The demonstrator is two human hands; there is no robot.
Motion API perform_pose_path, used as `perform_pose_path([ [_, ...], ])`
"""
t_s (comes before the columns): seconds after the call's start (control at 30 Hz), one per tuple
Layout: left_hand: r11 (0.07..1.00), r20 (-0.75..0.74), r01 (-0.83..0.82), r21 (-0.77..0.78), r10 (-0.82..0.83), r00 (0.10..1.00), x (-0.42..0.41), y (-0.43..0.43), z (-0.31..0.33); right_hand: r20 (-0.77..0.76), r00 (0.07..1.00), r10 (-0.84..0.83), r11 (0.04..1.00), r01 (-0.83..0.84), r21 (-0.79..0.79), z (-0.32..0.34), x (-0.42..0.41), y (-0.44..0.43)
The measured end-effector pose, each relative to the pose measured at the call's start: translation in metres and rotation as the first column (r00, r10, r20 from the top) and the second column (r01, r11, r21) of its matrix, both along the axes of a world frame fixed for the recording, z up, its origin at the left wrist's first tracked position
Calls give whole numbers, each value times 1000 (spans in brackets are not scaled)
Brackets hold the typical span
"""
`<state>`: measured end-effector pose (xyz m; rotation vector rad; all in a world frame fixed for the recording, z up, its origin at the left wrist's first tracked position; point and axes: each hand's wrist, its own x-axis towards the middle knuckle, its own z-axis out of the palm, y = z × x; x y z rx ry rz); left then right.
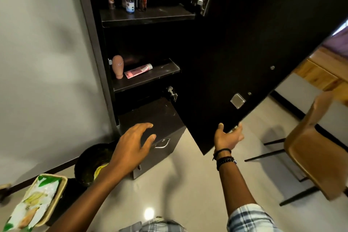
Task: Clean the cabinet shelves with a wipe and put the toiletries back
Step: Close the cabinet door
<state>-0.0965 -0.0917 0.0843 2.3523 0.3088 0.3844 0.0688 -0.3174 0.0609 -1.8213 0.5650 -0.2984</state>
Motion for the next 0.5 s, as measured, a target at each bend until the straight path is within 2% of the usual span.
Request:
perform_pose_path([
  [0.27,998,-18,69,-6,-69,997,-36,78,-4,112,993,-33,977,56,-205,-6,-80,74],
  [0.5,998,-14,36,-43,-37,999,-57,134,-13,114,960,257,898,-194,-394,-14,-112,156],
])
